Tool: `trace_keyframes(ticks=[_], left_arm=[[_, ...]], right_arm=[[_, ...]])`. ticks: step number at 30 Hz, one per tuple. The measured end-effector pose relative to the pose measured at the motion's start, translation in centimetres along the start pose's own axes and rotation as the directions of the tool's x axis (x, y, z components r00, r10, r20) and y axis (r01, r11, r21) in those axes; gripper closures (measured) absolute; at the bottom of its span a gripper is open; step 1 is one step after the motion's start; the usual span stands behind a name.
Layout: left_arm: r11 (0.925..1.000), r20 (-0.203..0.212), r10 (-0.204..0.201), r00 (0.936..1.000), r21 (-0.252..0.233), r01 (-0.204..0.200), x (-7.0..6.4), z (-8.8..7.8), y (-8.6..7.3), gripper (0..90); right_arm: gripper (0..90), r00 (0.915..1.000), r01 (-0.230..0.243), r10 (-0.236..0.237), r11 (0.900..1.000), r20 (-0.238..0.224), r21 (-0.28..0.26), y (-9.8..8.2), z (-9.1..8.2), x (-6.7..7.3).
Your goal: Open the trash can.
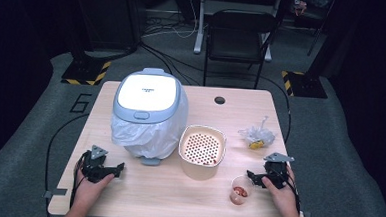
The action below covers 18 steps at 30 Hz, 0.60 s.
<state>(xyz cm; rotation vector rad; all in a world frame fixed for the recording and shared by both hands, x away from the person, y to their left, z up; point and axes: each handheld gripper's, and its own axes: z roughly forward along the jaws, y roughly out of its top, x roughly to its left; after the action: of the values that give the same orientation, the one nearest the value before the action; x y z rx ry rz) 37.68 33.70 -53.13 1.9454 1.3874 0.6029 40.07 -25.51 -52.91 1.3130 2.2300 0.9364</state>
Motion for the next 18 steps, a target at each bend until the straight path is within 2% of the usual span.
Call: trace_keyframes(ticks=[12,13,15,16,18], left_arm=[[0.9997,-0.026,-0.021,0.9994,-0.01,0.021,-0.21,0.09,0.07,10.4],[0.9993,-0.024,-0.035,0.9991,-0.015,0.034,-0.3,0.07,0.02,11.4],[0.9997,-0.029,-0.022,0.9993,-0.01,0.022,-0.26,-0.04,0.01,13.5],[0.9991,-0.034,-0.04,0.9986,-0.015,0.04,-0.41,-0.09,-0.03,13.6],[0.9987,-0.043,-0.052,0.9978,-0.006,0.051,-0.63,-0.06,0.02,13.5]], right_arm=[[0.0,1.0,-0.001,0.001,1.0,-0.002,0.001,0.01,0.01,0.02],[0.0,1.0,-0.001,0.001,1.0,-0.002,0.001,0.01,0.01,0.02],[0.0,1.0,0.0,0.0,1.0,-0.002,0.001,0.01,0.01,0.01],[0.0,1.0,-0.001,0.001,1.0,-0.002,0.001,0.01,0.01,0.02],[0.0,1.0,0.0,0.0,1.0,-0.001,0.001,0.01,0.01,0.02]])
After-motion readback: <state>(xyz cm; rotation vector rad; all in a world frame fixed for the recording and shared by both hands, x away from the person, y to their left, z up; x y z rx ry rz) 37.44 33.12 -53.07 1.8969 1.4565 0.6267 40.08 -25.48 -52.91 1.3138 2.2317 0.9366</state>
